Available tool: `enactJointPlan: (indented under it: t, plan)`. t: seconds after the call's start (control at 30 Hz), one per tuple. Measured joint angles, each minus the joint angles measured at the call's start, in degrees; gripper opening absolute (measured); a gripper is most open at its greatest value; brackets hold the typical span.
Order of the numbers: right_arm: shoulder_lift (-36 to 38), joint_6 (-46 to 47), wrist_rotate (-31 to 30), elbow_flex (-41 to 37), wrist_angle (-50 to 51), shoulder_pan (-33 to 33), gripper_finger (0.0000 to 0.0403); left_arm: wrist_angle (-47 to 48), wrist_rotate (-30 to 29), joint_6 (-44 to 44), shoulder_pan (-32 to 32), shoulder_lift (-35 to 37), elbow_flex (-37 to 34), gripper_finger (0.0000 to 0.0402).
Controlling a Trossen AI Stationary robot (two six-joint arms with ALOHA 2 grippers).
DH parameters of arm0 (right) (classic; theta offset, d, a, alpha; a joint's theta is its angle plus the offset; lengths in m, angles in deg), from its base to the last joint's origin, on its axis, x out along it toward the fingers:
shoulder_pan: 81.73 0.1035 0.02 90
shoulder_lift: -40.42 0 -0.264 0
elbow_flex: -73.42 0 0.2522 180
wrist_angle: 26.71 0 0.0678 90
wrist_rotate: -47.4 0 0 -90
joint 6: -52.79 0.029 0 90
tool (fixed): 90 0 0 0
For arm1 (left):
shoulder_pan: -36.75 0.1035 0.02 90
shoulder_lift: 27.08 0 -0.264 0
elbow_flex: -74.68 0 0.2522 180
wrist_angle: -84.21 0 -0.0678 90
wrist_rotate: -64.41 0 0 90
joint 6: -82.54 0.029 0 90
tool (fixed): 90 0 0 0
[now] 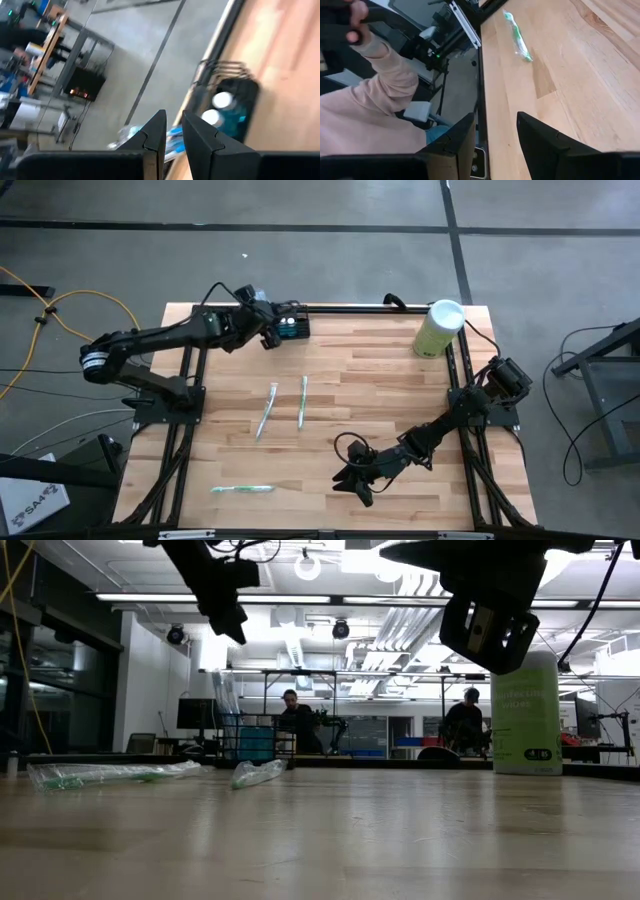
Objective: Pick & Place toothbrushing station
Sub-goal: Put the top right green toothbrush into the organizer
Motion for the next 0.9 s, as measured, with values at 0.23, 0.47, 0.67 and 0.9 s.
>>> enactJointPlan:
  t: [0.23,0.47,0.67,0.9]
  plan:
    - [0.0,-6.5,0.0,0.0,4.4,-2.6,0.0137,0.0,0.0,-7.0,-9.1,0.0,0.0,0.0056]
    - [0.0,-11.6,3.6,0.0,11.6,-6.3,0.0137,0.4,-0.1,-12.9,-16.4,0.2,0.0,0.0056]
    - [0.0,-13.8,6.9,0.0,15.3,-8.8,0.0137,5.1,-0.3,-17.7,-21.4,1.0,0.0,0.0056]
    - [0.0,-17.6,15.1,0.0,15.4,-12.4,0.0137,13.0,0.2,-26.8,-28.8,7.1,0.0,0.0056]
